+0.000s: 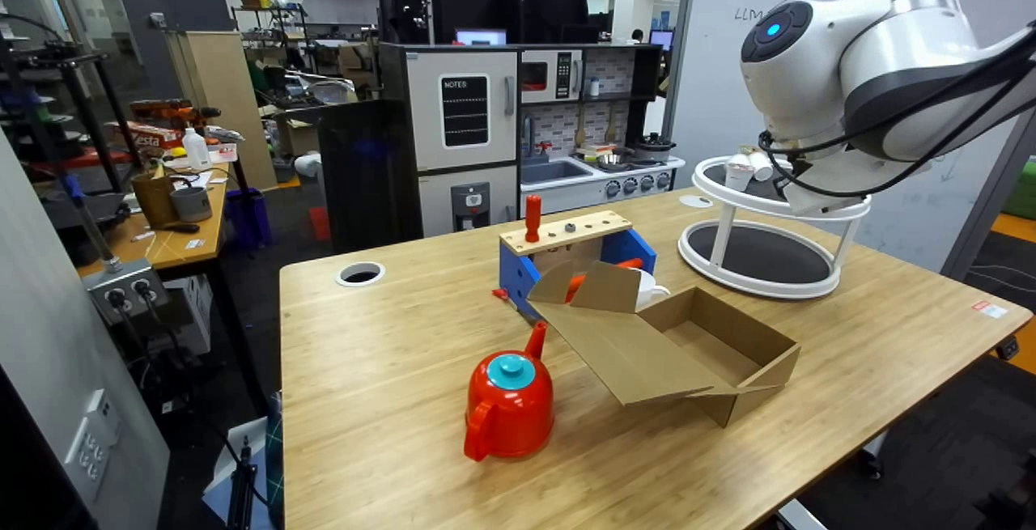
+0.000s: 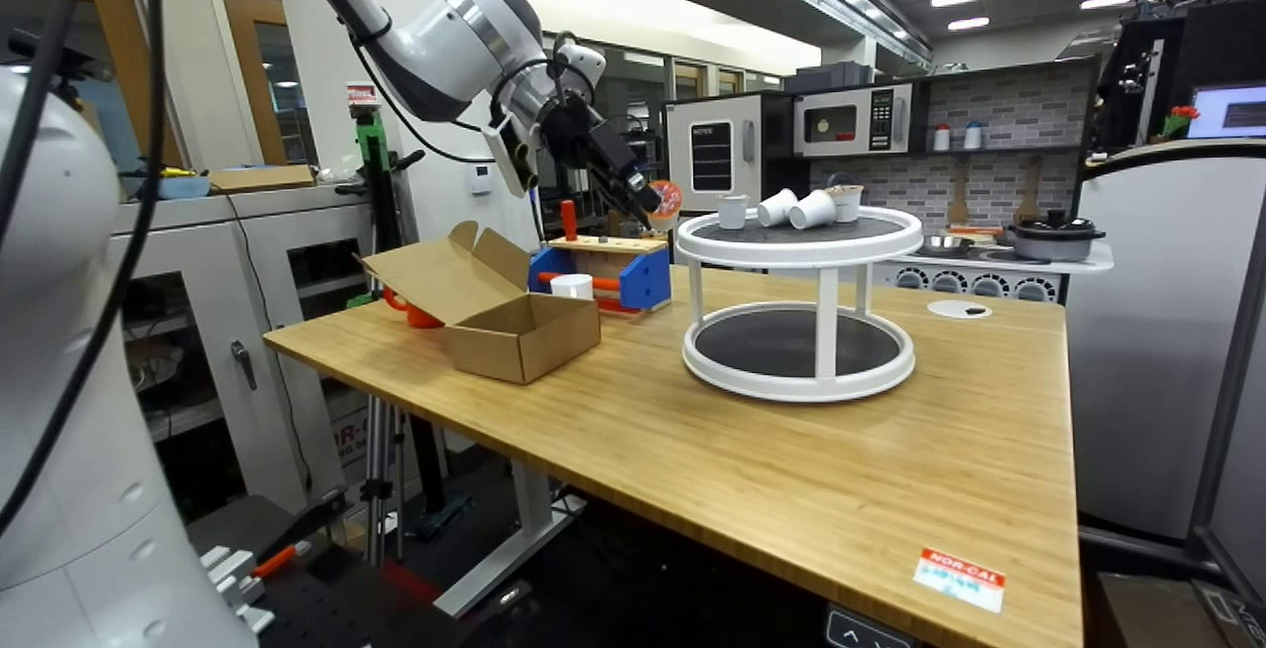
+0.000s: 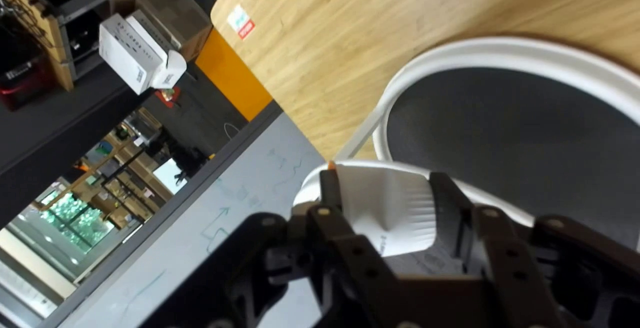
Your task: Put one of the cups on the stand in the box and then put it back on the stand
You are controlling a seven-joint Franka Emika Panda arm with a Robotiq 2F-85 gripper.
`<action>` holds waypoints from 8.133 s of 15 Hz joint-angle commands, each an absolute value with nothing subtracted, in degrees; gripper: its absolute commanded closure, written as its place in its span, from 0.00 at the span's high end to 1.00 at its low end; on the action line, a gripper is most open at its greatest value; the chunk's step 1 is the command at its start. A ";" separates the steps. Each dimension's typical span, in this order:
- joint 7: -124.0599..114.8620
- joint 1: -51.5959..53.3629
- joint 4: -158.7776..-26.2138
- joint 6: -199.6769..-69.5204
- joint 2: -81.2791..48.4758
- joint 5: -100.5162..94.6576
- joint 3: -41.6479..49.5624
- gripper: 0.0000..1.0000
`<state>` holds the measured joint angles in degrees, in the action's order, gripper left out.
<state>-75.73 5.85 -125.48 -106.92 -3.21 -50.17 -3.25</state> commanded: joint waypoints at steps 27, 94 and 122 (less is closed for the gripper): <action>-68.01 1.15 -113.47 -101.31 -3.58 -35.71 0.70 0.22; -50.37 3.94 -104.57 -98.31 -18.56 -45.46 1.97 0.92; -66.02 4.45 -108.61 -101.39 -9.58 -56.45 1.24 1.00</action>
